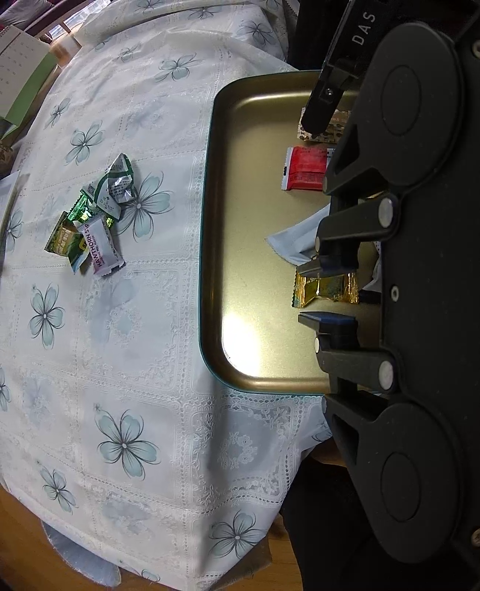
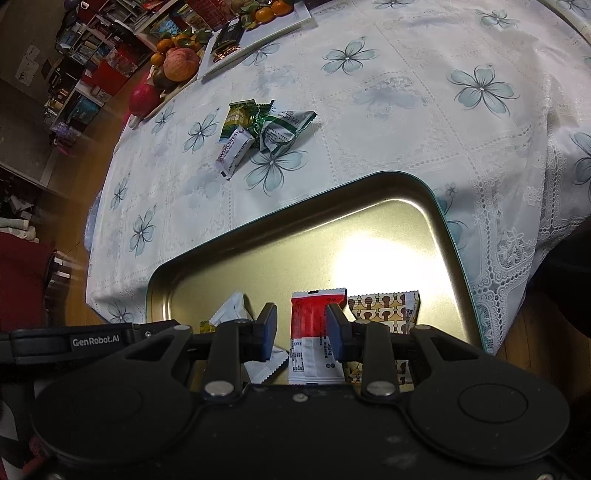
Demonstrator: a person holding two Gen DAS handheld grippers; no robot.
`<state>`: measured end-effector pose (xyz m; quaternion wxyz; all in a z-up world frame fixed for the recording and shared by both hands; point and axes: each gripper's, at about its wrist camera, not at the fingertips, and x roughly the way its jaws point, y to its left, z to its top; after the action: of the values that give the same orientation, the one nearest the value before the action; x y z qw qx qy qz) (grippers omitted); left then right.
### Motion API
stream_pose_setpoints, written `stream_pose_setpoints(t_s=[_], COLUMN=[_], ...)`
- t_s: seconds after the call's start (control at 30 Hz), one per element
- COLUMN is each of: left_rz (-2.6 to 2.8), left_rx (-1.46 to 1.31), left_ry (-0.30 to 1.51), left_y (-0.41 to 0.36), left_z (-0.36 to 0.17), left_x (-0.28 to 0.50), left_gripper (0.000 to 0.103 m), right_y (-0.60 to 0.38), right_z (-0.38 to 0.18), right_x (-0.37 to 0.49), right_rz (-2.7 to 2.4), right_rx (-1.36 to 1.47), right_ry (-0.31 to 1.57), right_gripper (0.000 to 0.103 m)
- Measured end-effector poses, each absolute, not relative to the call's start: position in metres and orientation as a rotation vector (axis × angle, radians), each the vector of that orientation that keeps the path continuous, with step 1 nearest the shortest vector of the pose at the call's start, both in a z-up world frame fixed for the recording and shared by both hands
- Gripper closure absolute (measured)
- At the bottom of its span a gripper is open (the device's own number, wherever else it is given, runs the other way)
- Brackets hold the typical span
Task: Organize snacks
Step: 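Release the gold candy with the left tool while the right tool releases the red-white packet, then move both open tools back toward the remaining snack pile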
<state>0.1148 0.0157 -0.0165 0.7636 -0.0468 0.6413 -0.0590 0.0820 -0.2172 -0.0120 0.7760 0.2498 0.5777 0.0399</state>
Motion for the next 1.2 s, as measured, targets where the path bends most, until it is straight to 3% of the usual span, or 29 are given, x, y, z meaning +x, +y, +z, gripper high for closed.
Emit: stream_pose_setpoints(t_s=[0.6,0.97,1.2], left_rz=[-0.066,0.042,0.173], left_rx=[-0.054,-0.01,-0.026], left_ry=[1.369,1.241,1.165], left_y=[0.022,0.022,0.042], left_z=[-0.024,-0.007,-0.012], left_x=[0.131,0.171,0.207], left_gripper=[0.076,0.071,0.071], right_y=[-0.205,-0.209,-0.218], right_z=[-0.009,0.01,0.007], right_x=[0.112,0.157,0.202], right_rz=[0.087,0.062,0.02], right_rx=[0.457,0.347,0.321], right_ry=[1.254,1.155,1.088], right_gripper=[0.07,0.07,0.059])
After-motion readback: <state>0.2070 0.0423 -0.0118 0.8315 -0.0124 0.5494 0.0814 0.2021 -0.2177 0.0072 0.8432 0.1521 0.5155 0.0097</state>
